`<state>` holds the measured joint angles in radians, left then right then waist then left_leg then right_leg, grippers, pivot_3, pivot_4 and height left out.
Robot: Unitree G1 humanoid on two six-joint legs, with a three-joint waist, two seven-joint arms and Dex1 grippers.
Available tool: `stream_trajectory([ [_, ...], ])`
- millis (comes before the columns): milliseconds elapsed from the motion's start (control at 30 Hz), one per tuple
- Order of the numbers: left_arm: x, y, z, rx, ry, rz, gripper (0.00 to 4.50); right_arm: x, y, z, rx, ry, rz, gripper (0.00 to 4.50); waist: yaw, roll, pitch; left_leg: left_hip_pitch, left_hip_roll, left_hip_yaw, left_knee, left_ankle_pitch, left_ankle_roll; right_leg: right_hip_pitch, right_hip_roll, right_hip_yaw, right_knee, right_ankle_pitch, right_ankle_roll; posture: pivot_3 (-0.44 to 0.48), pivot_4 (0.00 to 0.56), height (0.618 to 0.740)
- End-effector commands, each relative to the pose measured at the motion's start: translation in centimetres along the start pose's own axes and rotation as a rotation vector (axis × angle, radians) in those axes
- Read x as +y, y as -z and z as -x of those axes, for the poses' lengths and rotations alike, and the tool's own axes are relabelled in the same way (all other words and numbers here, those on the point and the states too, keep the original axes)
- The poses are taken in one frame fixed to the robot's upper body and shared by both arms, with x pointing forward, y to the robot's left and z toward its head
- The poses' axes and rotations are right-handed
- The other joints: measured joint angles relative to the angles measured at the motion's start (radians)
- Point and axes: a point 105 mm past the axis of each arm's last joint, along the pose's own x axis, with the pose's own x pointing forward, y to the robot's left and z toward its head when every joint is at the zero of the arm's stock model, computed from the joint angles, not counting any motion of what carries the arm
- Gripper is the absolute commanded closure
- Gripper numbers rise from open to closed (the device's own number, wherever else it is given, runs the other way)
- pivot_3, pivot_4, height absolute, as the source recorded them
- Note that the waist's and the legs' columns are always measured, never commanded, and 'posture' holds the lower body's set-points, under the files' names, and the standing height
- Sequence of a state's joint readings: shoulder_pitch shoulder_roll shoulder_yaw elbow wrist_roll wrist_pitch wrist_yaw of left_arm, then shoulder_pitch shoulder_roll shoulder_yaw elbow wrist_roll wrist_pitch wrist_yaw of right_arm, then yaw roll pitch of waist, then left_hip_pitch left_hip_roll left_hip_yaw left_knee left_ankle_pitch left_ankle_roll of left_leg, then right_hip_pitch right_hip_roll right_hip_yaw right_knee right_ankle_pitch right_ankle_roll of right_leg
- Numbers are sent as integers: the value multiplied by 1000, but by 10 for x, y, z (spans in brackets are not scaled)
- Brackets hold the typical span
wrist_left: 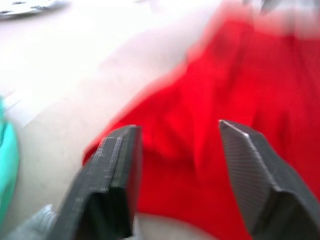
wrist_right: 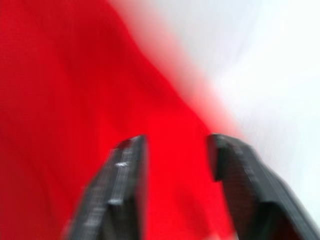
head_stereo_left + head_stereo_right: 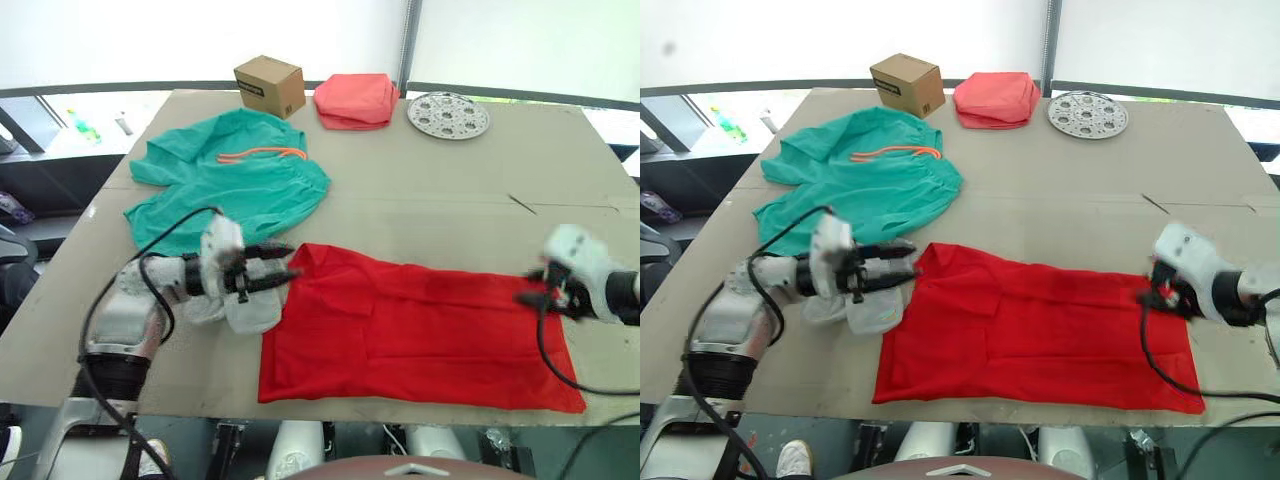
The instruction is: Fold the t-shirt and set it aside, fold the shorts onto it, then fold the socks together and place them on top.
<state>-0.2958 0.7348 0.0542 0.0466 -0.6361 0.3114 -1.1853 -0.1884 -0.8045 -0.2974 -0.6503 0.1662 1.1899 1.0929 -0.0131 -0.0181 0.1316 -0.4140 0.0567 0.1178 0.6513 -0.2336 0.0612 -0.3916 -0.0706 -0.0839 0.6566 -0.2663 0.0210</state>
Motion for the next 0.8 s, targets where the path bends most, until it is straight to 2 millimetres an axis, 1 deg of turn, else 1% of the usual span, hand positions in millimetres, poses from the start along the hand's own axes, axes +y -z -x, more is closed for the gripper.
stream_trajectory([
  [33,-13,-26,-20,-141,-32,158,3565,15,-15,-13,-181,73,-111,4109,5,-3,-1,0,0,0,0,0,0,1,0,0,0,0,0,0,150,740],
  [67,-17,-30,-25,-167,-46,194,4033,21,-17,-20,-218,83,-139,4487,9,-4,-2,0,0,-1,0,0,0,1,0,-1,-1,0,0,0,150,740],
  [100,-19,-33,-32,-198,-69,240,4447,27,-19,-28,-252,93,-157,4500,14,-3,-2,0,-1,-2,0,0,0,1,-1,-2,0,0,1,0,150,740],
  [133,-25,-30,-42,-194,-86,272,4447,35,-22,-39,-290,88,-181,4500,15,-3,-2,-1,-2,-2,0,1,-1,1,-2,-1,0,0,0,0,150,740],
  [200,-39,-16,-66,-140,-110,276,4447,48,-26,-61,-353,108,-221,4500,16,-4,-2,-1,-2,-2,0,2,-4,2,-1,-1,1,1,-2,0,150,740],
  [233,-43,-8,-78,-116,-130,289,4447,56,-28,-74,-369,100,-214,4500,15,-3,-2,0,-2,-2,0,2,-4,2,-1,-1,1,1,-2,0,150,740],
  [267,-46,-3,-87,-102,-141,301,4447,61,-27,-84,-372,105,-188,4500,15,-3,-3,0,-3,-1,-1,3,-4,2,0,0,1,1,-2,0,150,740],
  [367,-53,11,-109,-58,-143,334,4447,69,-20,-104,-393,93,-225,4500,13,-3,-3,1,-3,0,-1,3,-5,2,2,1,1,1,-2,0,150,740],
  [400,-52,26,-118,-2,-167,335,4447,66,-13,-110,-383,113,-241,4500,12,-3,-3,1,-3,0,0,3,-5,2,3,1,1,1,-2,0,150,740],
  [433,-52,36,-124,40,-184,331,4447,64,-7,-113,-375,129,-245,4500,13,-3,-3,1,-3,0,0,3,-5,2,5,1,1,1,-2,0,150,740],
  [467,-48,51,-128,97,-227,333,4447,64,1,-115,-353,133,-238,4500,14,-3,-3,2,-3,1,0,3,-5,2,5,1,1,1,-2,0,150,740],
  [500,-42,64,-128,151,-272,322,4447,62,10,-115,-330,161,-241,4500,15,-3,-3,1,-3,1,0,3,-4,2,6,2,1,1,-3,0,150,740],
  [567,-32,79,-123,204,-350,333,4447,52,26,-110,-303,245,-267,4500,14,-3,-3,1,-4,1,0,3,-4,2,6,2,1,1,-3,0,150,740],
  [600,-28,85,-116,225,-379,333,4447,45,32,-105,-304,301,-295,4500,14,-2,-5,1,-3,1,-1,3,-4,1,6,2,1,1,-3,0,150,740],
  [667,-24,91,-104,241,-417,336,4447,35,41,-95,-322,391,-368,4500,13,0,-9,2,-2,1,-2,3,-5,2,2,2,1,1,-3,0,150,740],
  [733,-22,94,-91,246,-447,350,4447,26,52,-85,-339,483,-454,4500,5,-1,-11,3,-1,1,-3,2,-3,2,2,2,1,1,-3,0,150,740],
  [800,-20,97,-80,257,-471,348,4447,18,62,-75,-341,561,-494,4500,0,-1,-12,4,-1,0,-4,1,-3,2,1,2,1,1,-3,0,150,740],
])
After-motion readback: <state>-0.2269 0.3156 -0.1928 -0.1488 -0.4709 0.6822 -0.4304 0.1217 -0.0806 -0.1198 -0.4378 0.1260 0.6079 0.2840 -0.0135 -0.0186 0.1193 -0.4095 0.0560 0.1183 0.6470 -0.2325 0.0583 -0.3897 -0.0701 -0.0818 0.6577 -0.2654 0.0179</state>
